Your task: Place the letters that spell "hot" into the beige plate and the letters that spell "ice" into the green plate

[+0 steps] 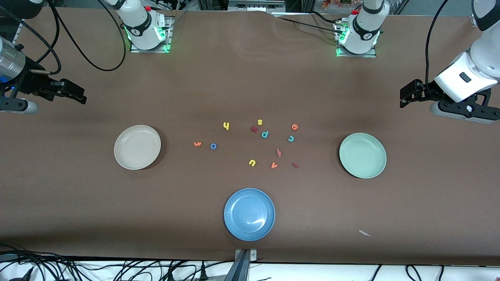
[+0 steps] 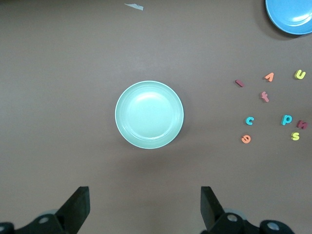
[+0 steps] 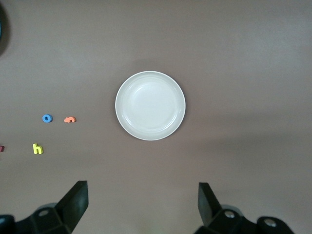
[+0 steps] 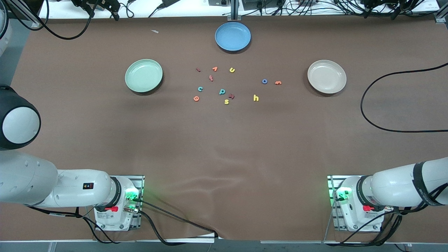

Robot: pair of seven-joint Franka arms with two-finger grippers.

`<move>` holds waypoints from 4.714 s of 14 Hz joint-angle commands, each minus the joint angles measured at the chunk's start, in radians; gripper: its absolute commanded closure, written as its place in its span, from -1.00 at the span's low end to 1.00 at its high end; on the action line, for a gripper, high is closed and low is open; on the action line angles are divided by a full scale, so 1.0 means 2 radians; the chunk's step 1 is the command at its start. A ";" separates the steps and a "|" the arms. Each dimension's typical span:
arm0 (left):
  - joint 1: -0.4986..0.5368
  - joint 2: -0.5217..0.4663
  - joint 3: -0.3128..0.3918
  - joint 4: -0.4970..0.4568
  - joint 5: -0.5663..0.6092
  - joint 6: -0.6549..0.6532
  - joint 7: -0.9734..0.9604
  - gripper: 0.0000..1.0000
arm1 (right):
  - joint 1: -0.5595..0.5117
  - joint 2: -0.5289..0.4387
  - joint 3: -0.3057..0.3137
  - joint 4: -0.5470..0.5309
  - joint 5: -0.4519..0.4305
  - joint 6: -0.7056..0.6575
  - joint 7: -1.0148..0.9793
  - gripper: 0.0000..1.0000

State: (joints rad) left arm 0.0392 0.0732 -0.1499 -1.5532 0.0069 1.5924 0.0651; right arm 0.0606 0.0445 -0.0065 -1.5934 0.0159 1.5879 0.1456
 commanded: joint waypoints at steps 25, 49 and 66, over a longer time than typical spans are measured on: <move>-0.082 0.203 -0.012 0.045 0.003 0.139 -0.185 -1.00 | 0.052 0.024 0.002 -0.002 -0.003 0.023 0.064 -1.00; -0.204 0.390 0.004 0.060 0.062 0.327 -0.585 0.03 | 0.300 0.177 0.004 -0.176 -0.001 0.379 0.443 -1.00; -0.185 0.335 0.008 0.054 0.069 0.257 -0.498 1.00 | 0.317 0.300 0.019 -0.106 0.017 0.413 0.330 -0.88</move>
State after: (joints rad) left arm -0.3522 0.8078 -0.1338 -1.4210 0.1186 2.1764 -0.9975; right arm 0.7120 0.6308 0.0207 -1.8276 0.0216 2.4100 0.8392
